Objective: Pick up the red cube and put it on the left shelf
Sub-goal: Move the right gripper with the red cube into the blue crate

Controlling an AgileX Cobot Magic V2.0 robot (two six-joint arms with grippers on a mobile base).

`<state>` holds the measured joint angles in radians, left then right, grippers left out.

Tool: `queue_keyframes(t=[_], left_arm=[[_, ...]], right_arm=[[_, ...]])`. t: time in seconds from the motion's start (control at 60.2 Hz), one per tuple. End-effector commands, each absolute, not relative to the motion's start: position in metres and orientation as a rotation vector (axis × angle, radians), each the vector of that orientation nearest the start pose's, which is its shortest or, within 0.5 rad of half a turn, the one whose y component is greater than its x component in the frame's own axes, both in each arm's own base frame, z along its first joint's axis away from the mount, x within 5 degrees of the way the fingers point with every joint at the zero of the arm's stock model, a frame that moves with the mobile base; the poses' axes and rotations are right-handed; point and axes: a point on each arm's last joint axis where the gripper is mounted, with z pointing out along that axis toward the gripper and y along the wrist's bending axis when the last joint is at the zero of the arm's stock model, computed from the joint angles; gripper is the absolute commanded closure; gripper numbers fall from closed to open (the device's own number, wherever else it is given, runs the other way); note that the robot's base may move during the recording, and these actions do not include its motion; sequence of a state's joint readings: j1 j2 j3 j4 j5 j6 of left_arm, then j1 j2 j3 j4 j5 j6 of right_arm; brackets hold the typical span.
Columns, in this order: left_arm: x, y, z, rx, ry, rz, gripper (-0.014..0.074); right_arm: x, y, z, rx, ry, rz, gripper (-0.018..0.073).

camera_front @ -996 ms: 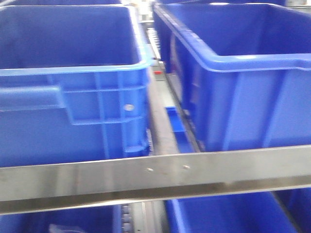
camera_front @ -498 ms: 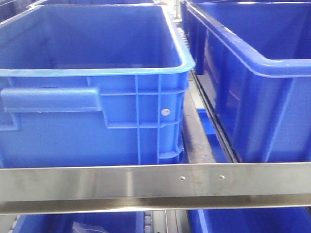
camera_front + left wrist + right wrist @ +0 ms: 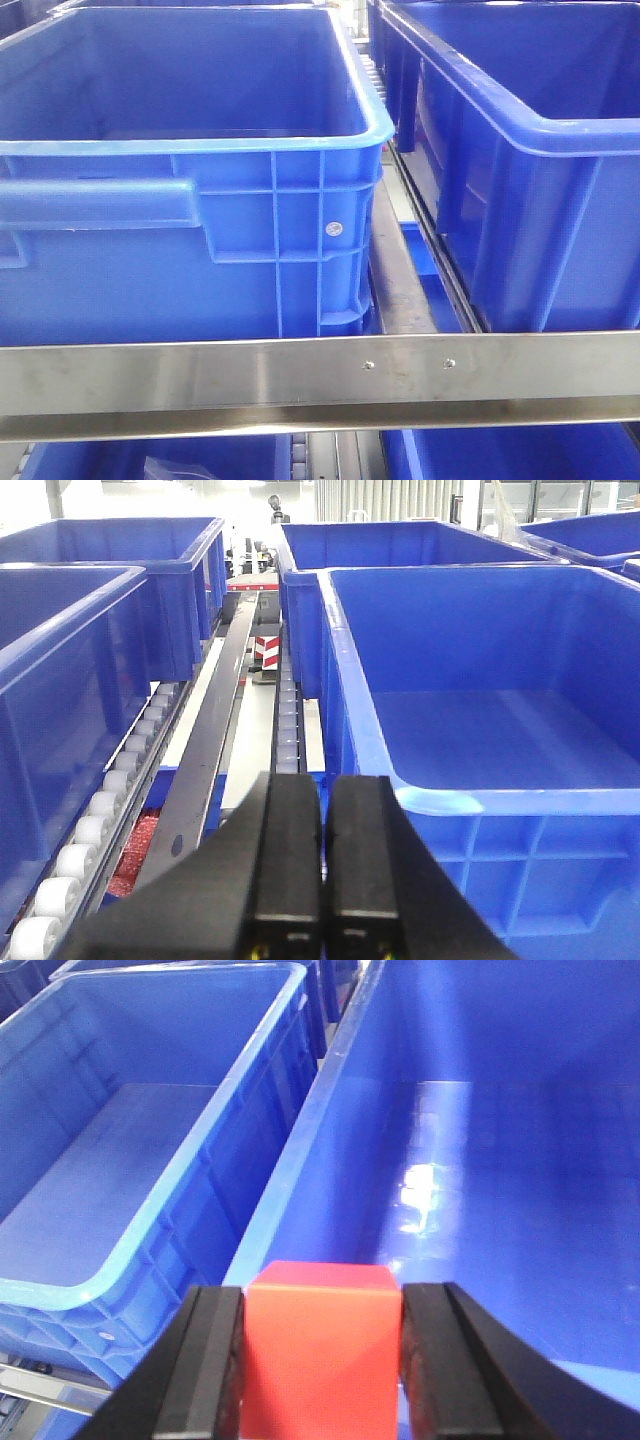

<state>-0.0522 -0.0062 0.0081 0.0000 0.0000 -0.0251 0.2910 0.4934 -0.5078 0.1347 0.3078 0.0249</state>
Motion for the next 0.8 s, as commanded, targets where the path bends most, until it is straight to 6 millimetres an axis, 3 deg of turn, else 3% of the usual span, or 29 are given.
queue_keyframes(t=[0.0, 0.78], left_arm=[[0.0550, -0.0029, 0.2108, 0.020, 1.412, -0.064, 0.0495], [0.0550, -0.0029, 0.2108, 0.020, 1.412, -0.064, 0.0495]], right_arm=[[0.1016, 0.0324, 0.3371, -0.136, 1.666, 0.350, 0.0503], [0.1017, 0.0323, 0.3384, -0.134, 1.652, 0.351, 0.0503]])
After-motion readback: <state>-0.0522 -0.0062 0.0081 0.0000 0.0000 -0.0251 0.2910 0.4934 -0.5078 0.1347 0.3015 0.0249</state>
